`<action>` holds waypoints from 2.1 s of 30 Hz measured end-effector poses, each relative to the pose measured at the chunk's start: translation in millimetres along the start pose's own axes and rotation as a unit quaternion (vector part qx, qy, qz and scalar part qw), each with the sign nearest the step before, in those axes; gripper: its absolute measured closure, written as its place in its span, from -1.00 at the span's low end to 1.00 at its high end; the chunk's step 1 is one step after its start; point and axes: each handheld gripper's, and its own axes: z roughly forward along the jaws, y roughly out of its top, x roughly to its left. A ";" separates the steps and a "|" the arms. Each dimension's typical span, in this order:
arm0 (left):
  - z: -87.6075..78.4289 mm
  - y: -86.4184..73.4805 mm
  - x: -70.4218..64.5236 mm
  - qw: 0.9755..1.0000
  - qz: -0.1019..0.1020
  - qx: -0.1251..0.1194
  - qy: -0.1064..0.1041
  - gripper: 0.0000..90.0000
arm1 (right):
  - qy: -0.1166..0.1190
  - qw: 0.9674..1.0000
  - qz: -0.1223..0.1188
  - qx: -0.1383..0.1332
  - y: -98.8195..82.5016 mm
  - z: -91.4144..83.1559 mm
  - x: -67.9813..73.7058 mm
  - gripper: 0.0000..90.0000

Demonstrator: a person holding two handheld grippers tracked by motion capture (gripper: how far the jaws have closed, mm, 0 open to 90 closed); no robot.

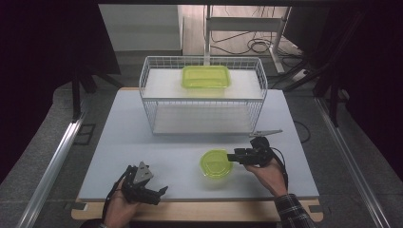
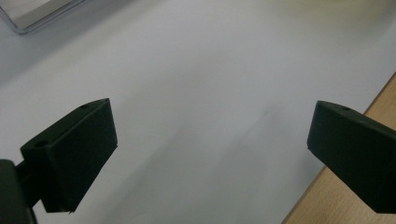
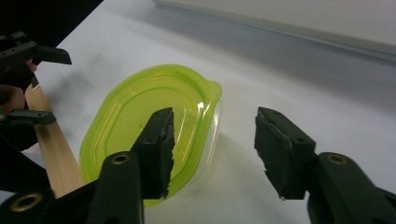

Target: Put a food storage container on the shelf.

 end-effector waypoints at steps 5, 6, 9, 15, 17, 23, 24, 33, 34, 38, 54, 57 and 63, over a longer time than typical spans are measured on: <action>0.5 0.0 -0.4 1.000 0.001 0.002 0.001 -0.97 | 0.013 1.000 0.024 0.013 1.2 5.2 -6.2 0.28; 0.5 0.0 -0.4 1.000 0.002 0.002 0.001 -0.97 | 0.016 0.999 0.027 0.016 1.5 6.1 -7.0 0.31; 0.7 0.0 -0.5 1.000 0.001 0.003 0.001 -0.97 | 0.026 0.998 0.041 0.025 2.1 10.2 -9.6 0.38; 0.8 -0.1 -0.9 1.000 0.001 0.004 0.001 -0.97 | 0.065 0.994 0.080 0.039 2.3 15.7 -16.4 0.59; 0.9 -0.1 -0.9 1.000 0.001 0.004 0.001 -0.97 | 0.078 0.992 0.093 0.043 2.4 15.8 -17.5 0.68; 0.8 0.0 -1.0 1.000 0.002 0.004 0.001 -0.97 | 0.112 0.985 0.121 0.051 3.6 16.0 -17.7 0.80; 0.7 0.0 -0.9 1.000 0.002 0.003 0.001 -0.97 | 0.116 0.984 0.123 0.051 3.8 15.8 -17.3 0.80; -1.0 0.2 0.4 1.000 -0.001 -0.003 0.002 -0.97 | 0.118 0.985 0.122 0.035 7.9 9.6 -11.9 0.80; -1.4 0.2 0.9 1.000 -0.002 -0.005 0.001 -0.97 | 0.119 0.985 0.121 0.032 8.7 8.6 -11.5 0.80; -2.4 0.2 1.6 1.000 -0.006 -0.009 0.000 -0.97 | 0.121 0.985 0.122 0.021 12.4 4.6 -10.0 0.80; -2.7 0.2 2.2 1.000 -0.011 -0.012 0.001 -0.98 | 0.126 0.985 0.118 -0.015 32.2 -11.5 -5.1 0.80; -2.7 0.1 2.2 1.000 -0.011 -0.012 0.001 -0.98 | 0.125 0.985 0.115 -0.019 37.3 -14.8 -3.0 0.80; -2.4 0.1 2.2 1.000 -0.011 -0.011 0.001 -0.98 | 0.123 0.986 0.112 -0.028 45.6 -19.4 -0.6 0.80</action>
